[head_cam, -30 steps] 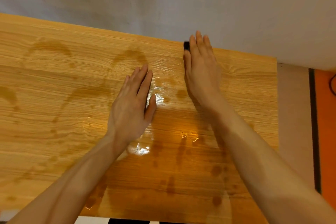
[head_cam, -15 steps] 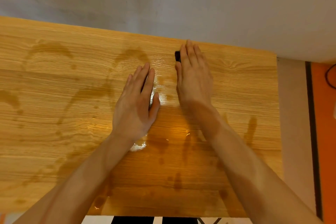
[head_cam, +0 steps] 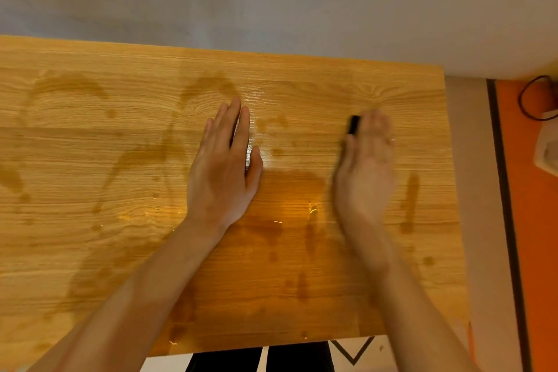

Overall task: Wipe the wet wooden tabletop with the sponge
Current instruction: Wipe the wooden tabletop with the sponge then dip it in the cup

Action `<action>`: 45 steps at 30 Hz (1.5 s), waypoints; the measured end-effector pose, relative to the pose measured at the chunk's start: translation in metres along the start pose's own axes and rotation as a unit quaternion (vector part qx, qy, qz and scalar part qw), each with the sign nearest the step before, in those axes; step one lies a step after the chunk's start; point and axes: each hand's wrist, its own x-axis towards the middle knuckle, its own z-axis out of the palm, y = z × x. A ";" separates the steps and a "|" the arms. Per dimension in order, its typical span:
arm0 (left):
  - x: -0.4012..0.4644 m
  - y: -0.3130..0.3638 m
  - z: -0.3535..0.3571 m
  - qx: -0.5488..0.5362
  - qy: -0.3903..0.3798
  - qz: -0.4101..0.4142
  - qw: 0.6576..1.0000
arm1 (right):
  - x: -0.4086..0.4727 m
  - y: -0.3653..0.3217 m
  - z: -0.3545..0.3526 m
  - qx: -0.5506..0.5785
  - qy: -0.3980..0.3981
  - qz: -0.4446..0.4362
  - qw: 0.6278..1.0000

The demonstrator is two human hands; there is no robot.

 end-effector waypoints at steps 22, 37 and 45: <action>0.000 0.004 -0.001 -0.022 0.005 -0.006 1.000 | -0.038 -0.019 0.002 -0.022 -0.052 -0.196 0.979; -0.002 0.005 -0.001 -0.016 0.011 -0.018 1.000 | -0.059 -0.025 0.005 0.025 -0.079 -0.147 0.986; -0.002 0.006 -0.004 -0.030 0.011 -0.012 0.999 | -0.024 0.108 -0.044 0.080 0.016 0.083 0.993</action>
